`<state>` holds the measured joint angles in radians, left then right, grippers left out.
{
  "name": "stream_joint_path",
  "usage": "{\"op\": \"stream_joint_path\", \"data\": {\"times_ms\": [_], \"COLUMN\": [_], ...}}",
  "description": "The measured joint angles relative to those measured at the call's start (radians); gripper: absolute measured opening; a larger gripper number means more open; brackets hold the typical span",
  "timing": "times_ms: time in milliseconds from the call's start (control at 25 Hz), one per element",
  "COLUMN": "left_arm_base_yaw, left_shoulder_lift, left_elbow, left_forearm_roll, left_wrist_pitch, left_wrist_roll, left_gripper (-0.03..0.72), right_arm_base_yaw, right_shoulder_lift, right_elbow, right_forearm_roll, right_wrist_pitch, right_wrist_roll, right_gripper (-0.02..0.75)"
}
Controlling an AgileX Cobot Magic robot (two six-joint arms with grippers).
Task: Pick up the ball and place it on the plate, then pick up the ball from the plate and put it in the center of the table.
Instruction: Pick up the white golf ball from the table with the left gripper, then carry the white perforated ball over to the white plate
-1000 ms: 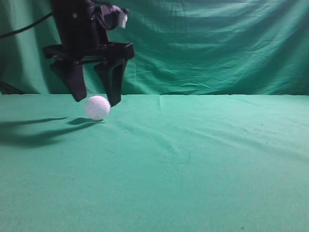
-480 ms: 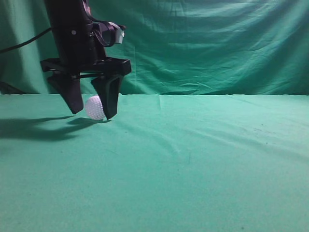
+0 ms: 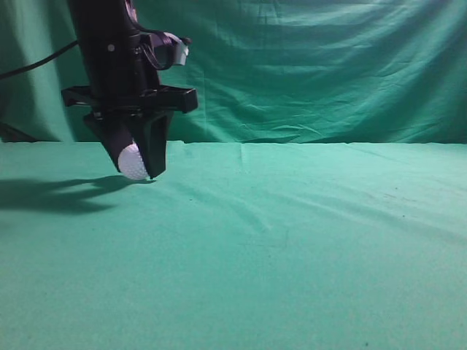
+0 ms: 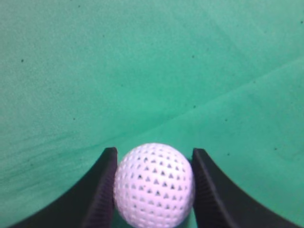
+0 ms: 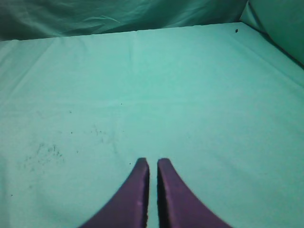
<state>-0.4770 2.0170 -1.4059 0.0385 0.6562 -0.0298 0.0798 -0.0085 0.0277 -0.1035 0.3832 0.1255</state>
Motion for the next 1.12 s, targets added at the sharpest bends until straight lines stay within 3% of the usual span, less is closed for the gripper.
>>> {"op": "stream_joint_path", "data": {"times_ms": [240,640,960,1120], "left_arm_base_yaw": [0.0,0.0,0.0,0.0], "left_shoulder_lift": [-0.041,-0.321,-0.592,-0.692], "left_elbow": [-0.006,-0.001,0.219,0.322], "left_forearm_roll": [0.006,0.035,0.135,0.29], "left_wrist_pitch": [0.098,0.239,0.227,0.227], "left_wrist_roll": [0.001,-0.001,-0.081,-0.235], "left_gripper": [0.309,0.309,0.309,0.309], "right_arm_base_yaw": [0.0,0.0,0.0,0.0], "right_shoulder_lift": [0.0,0.0,0.0,0.0], "right_elbow": [0.0,0.0,0.002,-0.005], "right_forearm_roll": [0.0,-0.008,0.08,0.086], "right_wrist_pitch": [0.0,-0.005,-0.327,-0.39], "right_wrist_roll": [0.0,0.0,0.081,0.087], "right_gripper": [0.06,0.06,0.06,0.06]}}
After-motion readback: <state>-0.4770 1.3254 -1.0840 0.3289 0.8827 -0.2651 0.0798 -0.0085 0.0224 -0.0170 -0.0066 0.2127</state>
